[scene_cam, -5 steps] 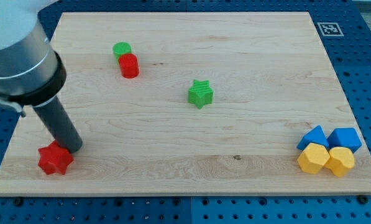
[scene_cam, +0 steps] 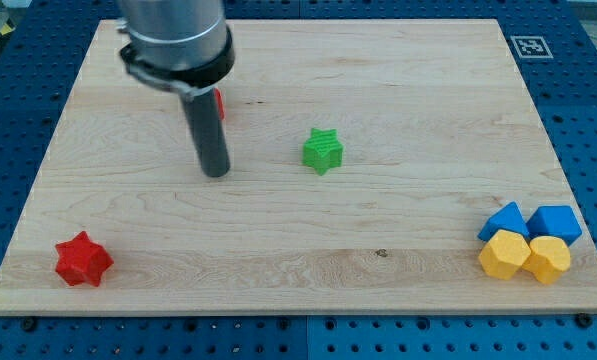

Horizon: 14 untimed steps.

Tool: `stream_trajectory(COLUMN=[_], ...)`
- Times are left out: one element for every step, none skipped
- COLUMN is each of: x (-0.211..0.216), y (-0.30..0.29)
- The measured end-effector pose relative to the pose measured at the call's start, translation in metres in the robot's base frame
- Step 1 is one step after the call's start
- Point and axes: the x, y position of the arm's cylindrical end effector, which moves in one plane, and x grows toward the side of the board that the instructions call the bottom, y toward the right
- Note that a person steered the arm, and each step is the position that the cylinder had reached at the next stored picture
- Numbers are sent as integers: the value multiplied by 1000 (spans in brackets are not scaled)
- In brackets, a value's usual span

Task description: Push the green star towards the bottom left

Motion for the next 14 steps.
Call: stream_trajectory(x=[-28,-49,-61,-58,-41,-23,-21,-17,-1,12,22,30,31,31], y=[24,50,81,112,140,160,147,123,102,76,49,17,-16,-42])
